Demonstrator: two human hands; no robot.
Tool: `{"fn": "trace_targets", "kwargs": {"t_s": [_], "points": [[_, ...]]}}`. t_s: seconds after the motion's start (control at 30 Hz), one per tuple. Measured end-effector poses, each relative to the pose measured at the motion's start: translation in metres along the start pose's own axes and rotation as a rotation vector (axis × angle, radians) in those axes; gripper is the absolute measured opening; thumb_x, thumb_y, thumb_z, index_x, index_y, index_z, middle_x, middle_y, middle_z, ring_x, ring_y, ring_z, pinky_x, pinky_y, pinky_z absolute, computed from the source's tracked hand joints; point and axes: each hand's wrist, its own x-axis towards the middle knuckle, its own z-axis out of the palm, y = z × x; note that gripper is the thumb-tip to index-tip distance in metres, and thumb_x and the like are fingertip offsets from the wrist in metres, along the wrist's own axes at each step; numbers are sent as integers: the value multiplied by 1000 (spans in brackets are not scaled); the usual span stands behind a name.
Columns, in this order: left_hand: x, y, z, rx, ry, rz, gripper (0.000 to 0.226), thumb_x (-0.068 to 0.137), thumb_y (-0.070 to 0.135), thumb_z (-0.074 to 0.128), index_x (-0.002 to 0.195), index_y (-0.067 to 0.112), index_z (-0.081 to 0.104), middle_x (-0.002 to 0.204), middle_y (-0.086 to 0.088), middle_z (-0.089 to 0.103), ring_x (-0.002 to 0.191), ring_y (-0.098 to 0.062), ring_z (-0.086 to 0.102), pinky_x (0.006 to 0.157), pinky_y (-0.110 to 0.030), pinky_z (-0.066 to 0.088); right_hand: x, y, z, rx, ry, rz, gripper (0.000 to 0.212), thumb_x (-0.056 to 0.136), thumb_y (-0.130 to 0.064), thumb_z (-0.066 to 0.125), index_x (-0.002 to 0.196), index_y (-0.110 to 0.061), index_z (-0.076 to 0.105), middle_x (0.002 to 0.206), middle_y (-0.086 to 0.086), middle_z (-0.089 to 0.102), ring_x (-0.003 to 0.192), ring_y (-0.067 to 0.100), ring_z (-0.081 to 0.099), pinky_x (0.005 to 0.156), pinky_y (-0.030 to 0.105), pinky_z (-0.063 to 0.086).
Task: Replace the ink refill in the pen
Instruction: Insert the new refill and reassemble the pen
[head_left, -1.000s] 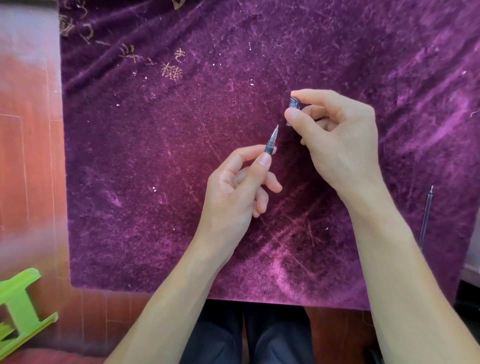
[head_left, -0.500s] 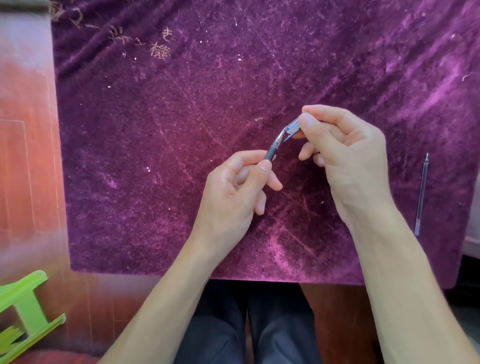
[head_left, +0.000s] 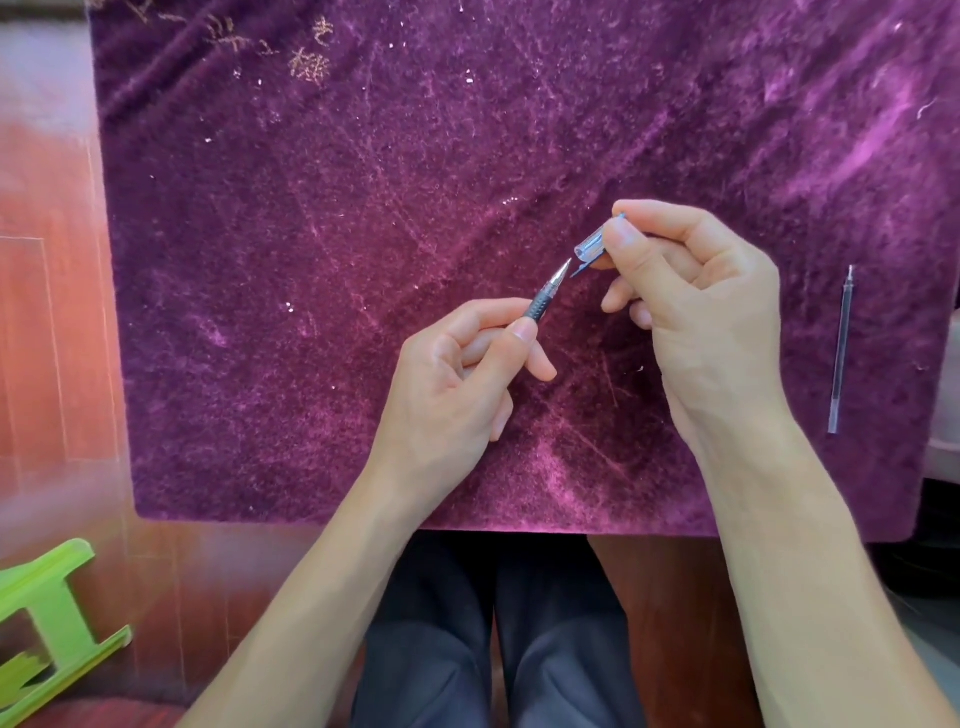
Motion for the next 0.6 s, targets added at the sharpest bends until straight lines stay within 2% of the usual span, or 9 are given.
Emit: {"fn": "trace_targets", "kwargs": {"t_s": [0.13, 0.2, 0.33, 0.47, 0.6], "points": [[-2, 1, 0, -37, -10, -4, 17, 104, 12, 55, 112, 12, 70, 77, -4, 74, 39, -37, 28, 37, -33, 24, -1, -1, -2, -20, 0, -30, 10, 98, -23, 78, 109, -26, 78, 94, 0, 85, 62, 6, 65, 65, 13, 49], [-3, 1, 1, -59, -19, -10, 17, 104, 11, 55, 112, 12, 70, 76, -4, 74, 41, -45, 24, 39, -35, 19, -2, 0, -2, -39, -26, -33, 11, 99, -23, 78, 109, -26, 79, 95, 0, 85, 62, 5, 65, 63, 12, 48], [-4, -2, 1, -69, -16, -14, 17, 103, 11, 56, 112, 13, 70, 75, -4, 74, 41, -43, 23, 39, -35, 18, -5, 3, -2, -58, -60, -29, 12, 98, -26, 79, 109, -28, 80, 94, -1, 85, 62, 4, 65, 62, 10, 48], [-6, -3, 1, -73, -5, -14, 17, 103, 12, 56, 111, 14, 71, 75, -3, 74, 40, -26, 25, 36, -32, 19, -8, 5, -3, -67, -71, -29, 14, 97, -29, 80, 111, -29, 81, 92, -3, 84, 63, 2, 65, 62, 9, 48], [-8, -4, 1, -90, -3, -16, 16, 103, 14, 56, 111, 14, 70, 76, -5, 75, 39, -22, 27, 35, -29, 21, -11, 7, -2, -63, -88, -35, 15, 98, -27, 79, 112, -28, 81, 88, -8, 82, 63, 0, 64, 62, 9, 48]]}}
